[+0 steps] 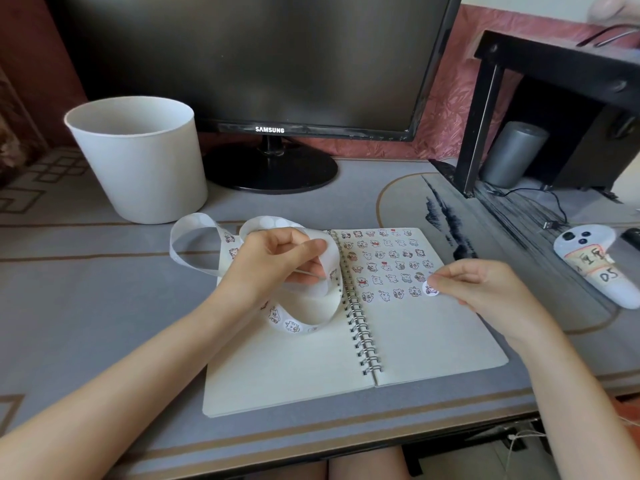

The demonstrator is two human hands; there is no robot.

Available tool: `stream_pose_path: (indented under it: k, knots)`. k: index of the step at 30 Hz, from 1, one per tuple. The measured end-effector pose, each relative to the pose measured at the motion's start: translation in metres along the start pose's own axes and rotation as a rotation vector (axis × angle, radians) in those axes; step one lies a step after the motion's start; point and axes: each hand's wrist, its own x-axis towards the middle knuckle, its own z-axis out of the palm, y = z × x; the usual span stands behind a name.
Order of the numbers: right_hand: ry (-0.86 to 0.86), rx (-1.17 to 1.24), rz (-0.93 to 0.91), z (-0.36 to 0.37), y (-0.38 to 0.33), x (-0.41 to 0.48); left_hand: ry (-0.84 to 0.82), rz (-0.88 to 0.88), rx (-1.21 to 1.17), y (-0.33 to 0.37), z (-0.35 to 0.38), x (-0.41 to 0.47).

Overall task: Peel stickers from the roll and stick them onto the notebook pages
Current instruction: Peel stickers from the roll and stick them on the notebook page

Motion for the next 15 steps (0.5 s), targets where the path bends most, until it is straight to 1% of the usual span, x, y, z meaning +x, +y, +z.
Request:
stream_pose_path:
  k: [15]
  knots:
    - [0.04,-0.035,-0.028,0.0028,0.0059,-0.001,0.0,0.006,0.004,0.0002,-0.001,-0.0005]
